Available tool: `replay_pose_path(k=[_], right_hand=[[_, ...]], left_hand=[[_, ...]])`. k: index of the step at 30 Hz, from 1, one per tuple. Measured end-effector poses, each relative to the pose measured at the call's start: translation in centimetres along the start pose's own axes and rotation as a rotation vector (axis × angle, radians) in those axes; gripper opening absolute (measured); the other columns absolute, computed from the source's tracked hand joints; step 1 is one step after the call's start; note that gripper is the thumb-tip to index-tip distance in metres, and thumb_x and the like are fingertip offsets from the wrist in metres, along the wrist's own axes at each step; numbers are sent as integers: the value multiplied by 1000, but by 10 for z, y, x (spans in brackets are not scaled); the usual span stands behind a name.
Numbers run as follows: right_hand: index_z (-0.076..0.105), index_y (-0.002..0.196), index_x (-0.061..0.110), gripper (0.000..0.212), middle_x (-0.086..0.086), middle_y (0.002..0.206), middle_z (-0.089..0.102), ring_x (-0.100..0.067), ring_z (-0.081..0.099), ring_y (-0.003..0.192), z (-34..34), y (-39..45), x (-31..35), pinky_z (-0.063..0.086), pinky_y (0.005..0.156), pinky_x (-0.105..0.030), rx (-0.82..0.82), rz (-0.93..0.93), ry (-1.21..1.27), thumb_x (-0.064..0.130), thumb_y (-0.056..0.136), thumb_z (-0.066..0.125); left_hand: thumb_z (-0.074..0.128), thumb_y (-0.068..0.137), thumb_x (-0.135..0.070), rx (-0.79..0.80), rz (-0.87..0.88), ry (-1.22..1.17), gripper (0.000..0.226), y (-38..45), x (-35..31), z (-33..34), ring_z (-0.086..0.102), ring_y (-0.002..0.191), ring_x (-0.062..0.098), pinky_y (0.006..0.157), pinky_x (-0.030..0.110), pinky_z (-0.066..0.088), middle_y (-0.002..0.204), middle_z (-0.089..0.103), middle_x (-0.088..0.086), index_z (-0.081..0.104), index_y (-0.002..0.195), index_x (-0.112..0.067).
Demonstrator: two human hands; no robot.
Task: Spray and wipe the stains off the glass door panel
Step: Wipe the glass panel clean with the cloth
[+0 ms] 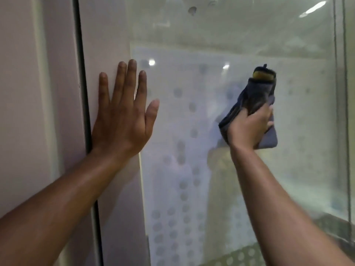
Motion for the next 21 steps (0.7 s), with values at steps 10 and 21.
replay_pose_path(k=[10,21], right_hand=[[50,149,23,58,-2,160,45,-33,35,153,-10,-65,-25,20,127,-59,301,-544,-39,9,92,50],[52,152,19,68,3,166,38,-25,17,161,-17,-245,-46,8,129,-58,637,-825,-86,-1,89,67]], left_hand=[[0,109,-62,59,45,-30,84,-2,-1,-5,4,169,37,134,65,1,181,6,19,16,170,-7],[3,111,-63,54,37,10,82,-2,-2,-4,0,169,37,132,68,2,181,3,20,11,170,-7]])
Point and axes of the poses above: each hand's wrist, its own y-axis towards the middle knuckle, its own z-axis out of the palm, x = y × z, the point moved 9 cm from there along y, towards the middle knuckle
